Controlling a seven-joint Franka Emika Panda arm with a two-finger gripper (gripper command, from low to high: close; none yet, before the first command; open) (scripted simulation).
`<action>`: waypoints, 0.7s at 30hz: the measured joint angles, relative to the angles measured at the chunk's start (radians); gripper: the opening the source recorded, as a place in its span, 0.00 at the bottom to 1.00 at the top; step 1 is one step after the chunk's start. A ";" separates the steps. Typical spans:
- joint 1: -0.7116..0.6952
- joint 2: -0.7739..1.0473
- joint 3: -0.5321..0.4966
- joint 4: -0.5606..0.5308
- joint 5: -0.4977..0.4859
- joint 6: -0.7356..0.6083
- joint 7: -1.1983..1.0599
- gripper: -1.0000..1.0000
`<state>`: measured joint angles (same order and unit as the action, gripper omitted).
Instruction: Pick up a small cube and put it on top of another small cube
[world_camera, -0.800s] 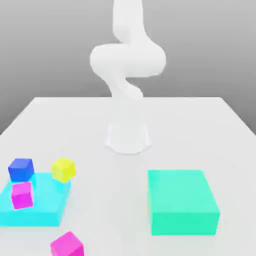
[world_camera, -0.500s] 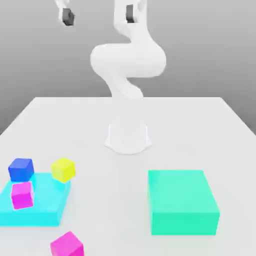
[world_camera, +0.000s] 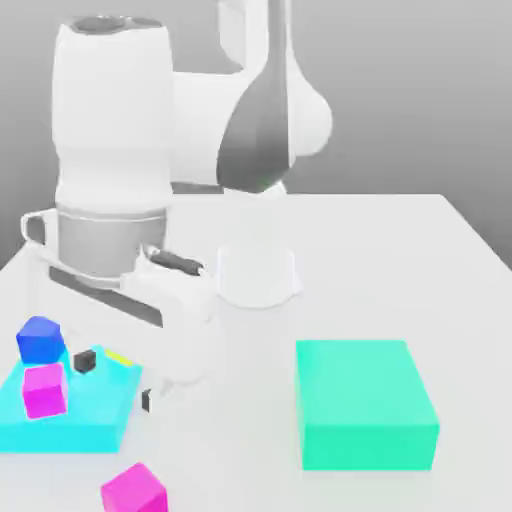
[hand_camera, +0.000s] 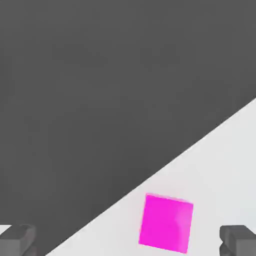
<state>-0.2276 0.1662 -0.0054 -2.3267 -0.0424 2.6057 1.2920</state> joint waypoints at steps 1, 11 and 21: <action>-0.004 0.036 -0.003 -0.001 0.009 0.011 0.011 0.50; -0.025 0.315 -0.003 0.026 0.054 0.177 0.039 0.00; -0.031 0.159 -0.012 -0.009 0.048 0.056 0.043 0.00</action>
<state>-0.2589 0.3256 -0.0174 -2.3353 0.0059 2.6615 1.3345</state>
